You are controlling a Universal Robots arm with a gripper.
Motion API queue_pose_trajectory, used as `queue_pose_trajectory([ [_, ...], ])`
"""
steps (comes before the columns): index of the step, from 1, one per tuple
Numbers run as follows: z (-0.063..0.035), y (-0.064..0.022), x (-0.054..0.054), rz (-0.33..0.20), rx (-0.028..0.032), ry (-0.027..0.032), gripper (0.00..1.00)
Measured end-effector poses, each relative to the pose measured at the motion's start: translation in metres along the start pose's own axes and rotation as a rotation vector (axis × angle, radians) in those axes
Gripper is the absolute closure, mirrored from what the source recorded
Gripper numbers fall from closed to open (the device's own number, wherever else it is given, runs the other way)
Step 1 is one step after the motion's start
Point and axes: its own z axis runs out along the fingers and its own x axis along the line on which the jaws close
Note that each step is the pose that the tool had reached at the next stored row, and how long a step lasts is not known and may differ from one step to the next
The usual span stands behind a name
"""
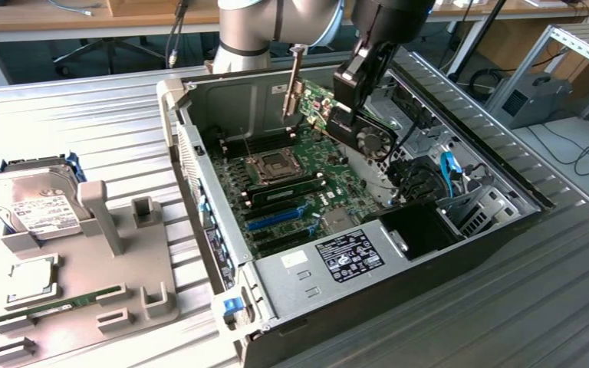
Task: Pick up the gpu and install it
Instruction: 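Insert the gpu into the slot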
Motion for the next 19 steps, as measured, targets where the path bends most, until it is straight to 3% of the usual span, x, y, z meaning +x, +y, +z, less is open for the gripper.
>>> queue_pose_trajectory([
  [19, 0.0019, -0.0007, -0.0012, -0.067, -0.0003, 0.0024, 0.74],
])
